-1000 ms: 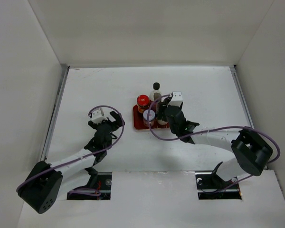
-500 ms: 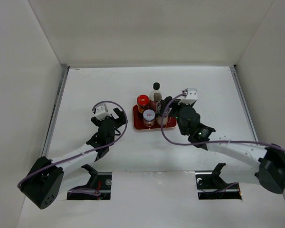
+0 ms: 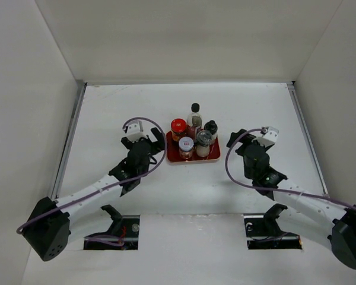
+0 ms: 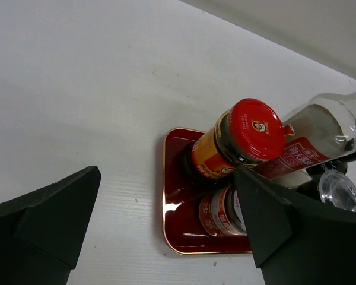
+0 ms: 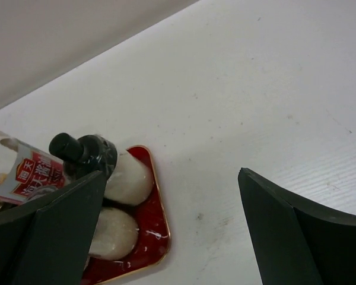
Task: Organize the condiment bottles
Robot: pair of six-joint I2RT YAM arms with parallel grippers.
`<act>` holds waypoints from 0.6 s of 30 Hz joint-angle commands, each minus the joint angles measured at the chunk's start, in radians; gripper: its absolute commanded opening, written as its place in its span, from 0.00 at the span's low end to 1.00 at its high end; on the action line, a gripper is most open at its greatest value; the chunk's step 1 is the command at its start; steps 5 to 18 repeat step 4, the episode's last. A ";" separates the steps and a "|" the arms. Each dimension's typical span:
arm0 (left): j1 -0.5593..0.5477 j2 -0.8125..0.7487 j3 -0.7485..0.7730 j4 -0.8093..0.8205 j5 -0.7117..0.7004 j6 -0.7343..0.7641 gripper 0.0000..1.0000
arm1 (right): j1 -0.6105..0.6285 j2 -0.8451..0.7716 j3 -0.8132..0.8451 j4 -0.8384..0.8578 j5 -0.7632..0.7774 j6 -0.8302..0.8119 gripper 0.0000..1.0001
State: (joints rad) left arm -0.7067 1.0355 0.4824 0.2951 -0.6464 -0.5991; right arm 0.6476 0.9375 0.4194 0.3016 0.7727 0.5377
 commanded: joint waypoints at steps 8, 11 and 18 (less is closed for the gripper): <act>-0.017 0.017 0.064 -0.045 -0.028 0.001 1.00 | -0.007 0.059 -0.010 0.034 -0.010 0.065 1.00; -0.017 0.017 0.064 -0.045 -0.028 0.001 1.00 | -0.007 0.059 -0.010 0.034 -0.010 0.065 1.00; -0.017 0.017 0.064 -0.045 -0.028 0.001 1.00 | -0.007 0.059 -0.010 0.034 -0.010 0.065 1.00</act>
